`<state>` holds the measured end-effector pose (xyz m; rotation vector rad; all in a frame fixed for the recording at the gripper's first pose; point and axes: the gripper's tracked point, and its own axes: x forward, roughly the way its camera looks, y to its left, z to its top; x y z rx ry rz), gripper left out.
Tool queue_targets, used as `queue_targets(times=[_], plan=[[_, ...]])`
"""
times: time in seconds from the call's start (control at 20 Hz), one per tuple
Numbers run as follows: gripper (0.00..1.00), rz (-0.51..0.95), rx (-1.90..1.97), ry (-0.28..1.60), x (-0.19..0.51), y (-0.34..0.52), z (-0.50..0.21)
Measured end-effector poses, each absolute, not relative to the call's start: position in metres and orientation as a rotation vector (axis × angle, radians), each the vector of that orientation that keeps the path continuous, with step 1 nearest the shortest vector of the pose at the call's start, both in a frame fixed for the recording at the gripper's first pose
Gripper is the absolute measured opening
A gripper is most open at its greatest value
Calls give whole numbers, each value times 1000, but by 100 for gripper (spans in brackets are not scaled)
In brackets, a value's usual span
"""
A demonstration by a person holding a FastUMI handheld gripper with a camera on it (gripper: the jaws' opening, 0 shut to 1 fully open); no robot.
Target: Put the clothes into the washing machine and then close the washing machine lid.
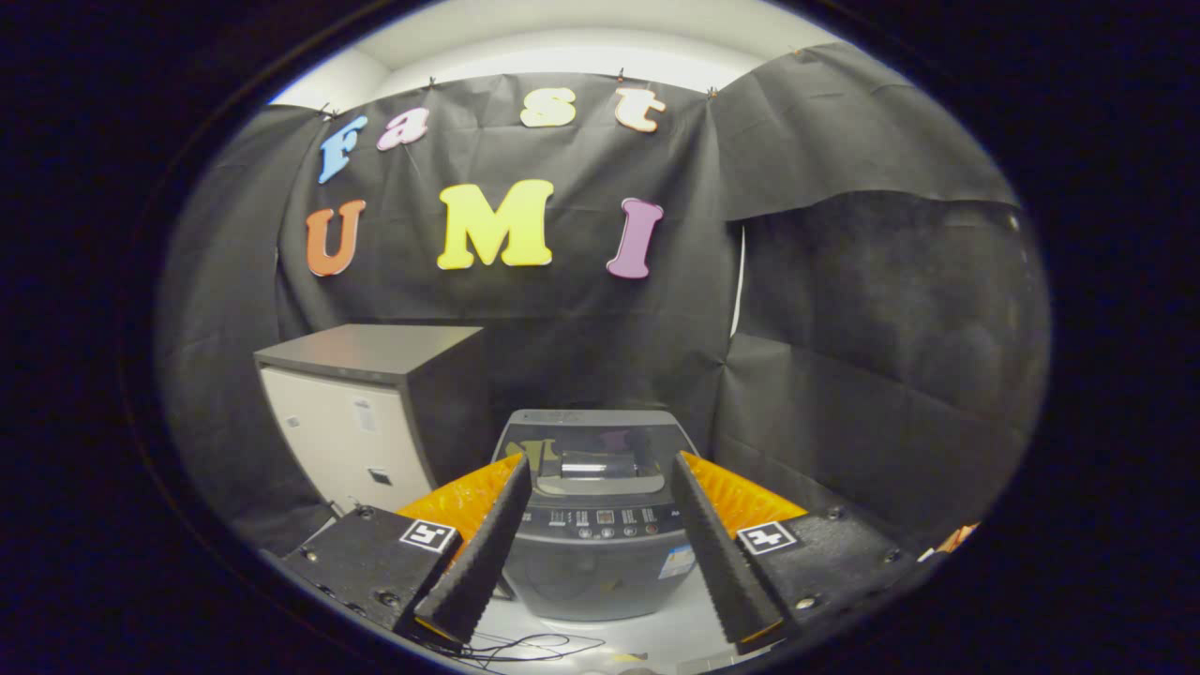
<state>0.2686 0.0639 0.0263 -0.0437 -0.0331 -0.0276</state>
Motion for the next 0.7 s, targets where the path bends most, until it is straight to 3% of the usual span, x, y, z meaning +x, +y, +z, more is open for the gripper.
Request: queue_targets(times=[0.1, 0.45, 0.7], plan=[[100, -36, -27, -45, 221, 63, 26], [100, 9, -11, -18, 93, 72, -5], [100, 16, -1, -47, 57, 74, -4]])
